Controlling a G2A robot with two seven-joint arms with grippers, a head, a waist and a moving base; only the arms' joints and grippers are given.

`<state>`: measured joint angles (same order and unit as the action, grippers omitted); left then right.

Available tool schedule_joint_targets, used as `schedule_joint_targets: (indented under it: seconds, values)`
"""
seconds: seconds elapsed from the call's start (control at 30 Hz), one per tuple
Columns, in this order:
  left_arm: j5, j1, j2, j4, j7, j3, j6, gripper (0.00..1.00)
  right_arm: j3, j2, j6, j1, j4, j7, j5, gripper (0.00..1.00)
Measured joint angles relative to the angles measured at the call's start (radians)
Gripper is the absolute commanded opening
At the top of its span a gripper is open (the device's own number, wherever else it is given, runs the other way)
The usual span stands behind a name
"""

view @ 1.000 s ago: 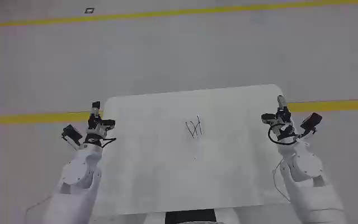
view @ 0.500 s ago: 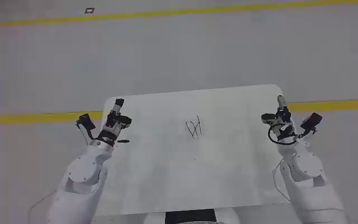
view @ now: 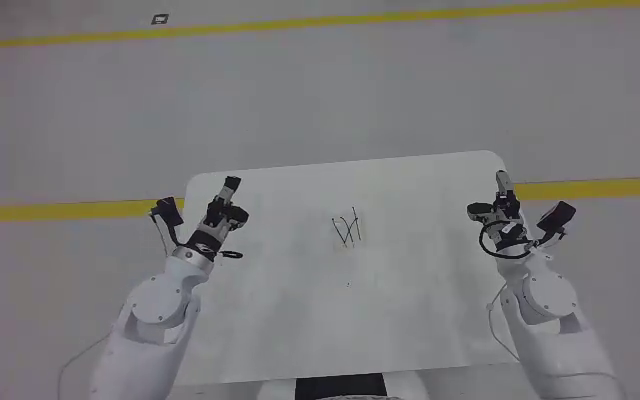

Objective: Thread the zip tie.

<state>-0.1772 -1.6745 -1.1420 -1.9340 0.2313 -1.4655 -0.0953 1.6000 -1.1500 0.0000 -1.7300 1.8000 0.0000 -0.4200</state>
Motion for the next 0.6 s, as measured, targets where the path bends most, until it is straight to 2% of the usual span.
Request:
schedule_joint_targets:
  seconds: [0.13,0.6]
  values:
    - [0.106,0.034,0.002,-0.014,0.06,0.068,-0.094,1.0,0.0,0.0,0.0,0.0,0.0,0.0,0.0,1.0]
    - [0.103,0.034,0.002,-0.014,0.058,0.069,-0.094,1.0,0.0,0.0,0.0,0.0,0.0,0.0,0.0,1.0]
